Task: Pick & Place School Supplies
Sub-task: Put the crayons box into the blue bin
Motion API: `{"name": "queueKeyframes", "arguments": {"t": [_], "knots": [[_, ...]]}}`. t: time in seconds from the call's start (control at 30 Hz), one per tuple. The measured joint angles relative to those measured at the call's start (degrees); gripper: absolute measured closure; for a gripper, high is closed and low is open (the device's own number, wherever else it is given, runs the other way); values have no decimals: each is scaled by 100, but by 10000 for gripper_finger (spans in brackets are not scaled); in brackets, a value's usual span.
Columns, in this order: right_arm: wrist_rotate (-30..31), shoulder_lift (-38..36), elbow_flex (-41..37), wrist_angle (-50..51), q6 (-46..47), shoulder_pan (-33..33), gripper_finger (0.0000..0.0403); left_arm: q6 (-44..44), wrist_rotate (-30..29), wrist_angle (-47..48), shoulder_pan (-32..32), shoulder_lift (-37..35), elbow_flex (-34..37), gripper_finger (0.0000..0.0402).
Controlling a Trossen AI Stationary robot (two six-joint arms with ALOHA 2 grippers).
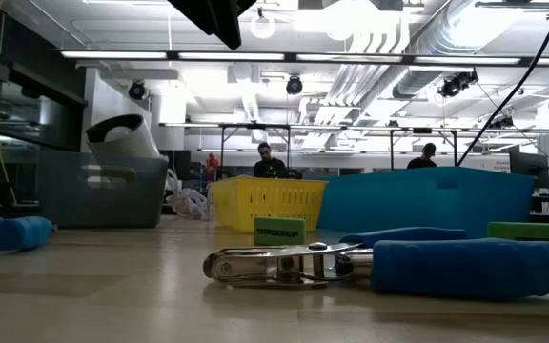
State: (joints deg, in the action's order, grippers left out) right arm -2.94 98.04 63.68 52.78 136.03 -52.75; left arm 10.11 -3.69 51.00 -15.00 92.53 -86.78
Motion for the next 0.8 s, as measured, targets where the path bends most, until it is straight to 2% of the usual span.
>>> {"name": "queueKeyframes", "arguments": {"t": [0.5,0.8], "knots": [[10,-82,-13,11,-79,28,302,2,-1,2,-1,0,1,232],[425,-725,-13,487,-699,415,302,2,0,0,0,0,0,232]]}}
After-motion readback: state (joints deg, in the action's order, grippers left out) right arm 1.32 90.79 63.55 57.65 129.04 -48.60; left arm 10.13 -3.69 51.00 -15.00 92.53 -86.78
